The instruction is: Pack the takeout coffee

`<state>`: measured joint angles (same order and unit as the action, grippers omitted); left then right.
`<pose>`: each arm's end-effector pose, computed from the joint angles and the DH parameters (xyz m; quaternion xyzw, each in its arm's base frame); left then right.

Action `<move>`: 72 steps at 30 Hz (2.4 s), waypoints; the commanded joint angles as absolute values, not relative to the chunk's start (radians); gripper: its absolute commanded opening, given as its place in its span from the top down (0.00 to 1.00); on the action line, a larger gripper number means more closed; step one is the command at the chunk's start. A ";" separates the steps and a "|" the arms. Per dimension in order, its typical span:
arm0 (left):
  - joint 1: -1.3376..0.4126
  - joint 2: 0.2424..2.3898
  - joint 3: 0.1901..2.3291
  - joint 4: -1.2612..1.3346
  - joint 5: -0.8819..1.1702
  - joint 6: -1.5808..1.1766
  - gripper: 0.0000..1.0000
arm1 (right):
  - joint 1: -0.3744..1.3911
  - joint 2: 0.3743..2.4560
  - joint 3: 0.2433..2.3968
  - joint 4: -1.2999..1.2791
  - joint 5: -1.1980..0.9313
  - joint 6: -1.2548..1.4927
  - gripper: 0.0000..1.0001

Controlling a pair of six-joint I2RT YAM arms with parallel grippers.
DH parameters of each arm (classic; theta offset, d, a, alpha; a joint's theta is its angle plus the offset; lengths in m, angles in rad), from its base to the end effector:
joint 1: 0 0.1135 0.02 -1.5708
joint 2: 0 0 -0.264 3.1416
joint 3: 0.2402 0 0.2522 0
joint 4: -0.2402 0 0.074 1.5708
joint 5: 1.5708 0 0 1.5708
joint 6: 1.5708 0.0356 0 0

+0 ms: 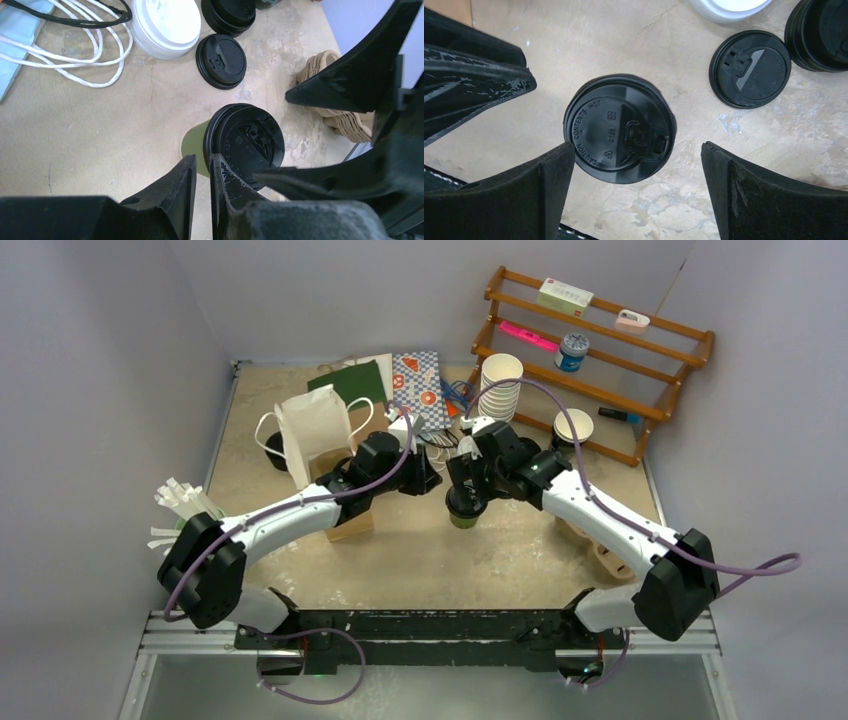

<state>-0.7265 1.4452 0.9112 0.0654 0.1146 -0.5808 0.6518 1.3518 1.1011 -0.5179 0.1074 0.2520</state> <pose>0.2409 -0.2195 0.2530 0.0918 0.8461 -0.3566 0.3853 0.2356 0.1750 0.2925 -0.1620 0.9052 0.1258 0.3723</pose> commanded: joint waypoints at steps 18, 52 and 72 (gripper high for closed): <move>-0.799 1.327 0.607 0.425 0.218 -0.916 0.42 | 0.592 1.367 1.106 -0.398 -0.022 0.335 0.25; -0.802 1.541 0.567 0.749 0.281 -1.061 0.59 | 0.564 1.375 1.034 -0.321 -0.097 0.384 0.34; -0.783 1.565 0.577 0.778 0.302 -1.065 0.54 | 0.563 1.368 1.023 -0.333 -0.103 0.375 0.35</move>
<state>-0.7959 1.5696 0.5430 0.7231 0.2886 -1.0599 0.5655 1.3872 1.0317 -0.3241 -0.0799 0.3805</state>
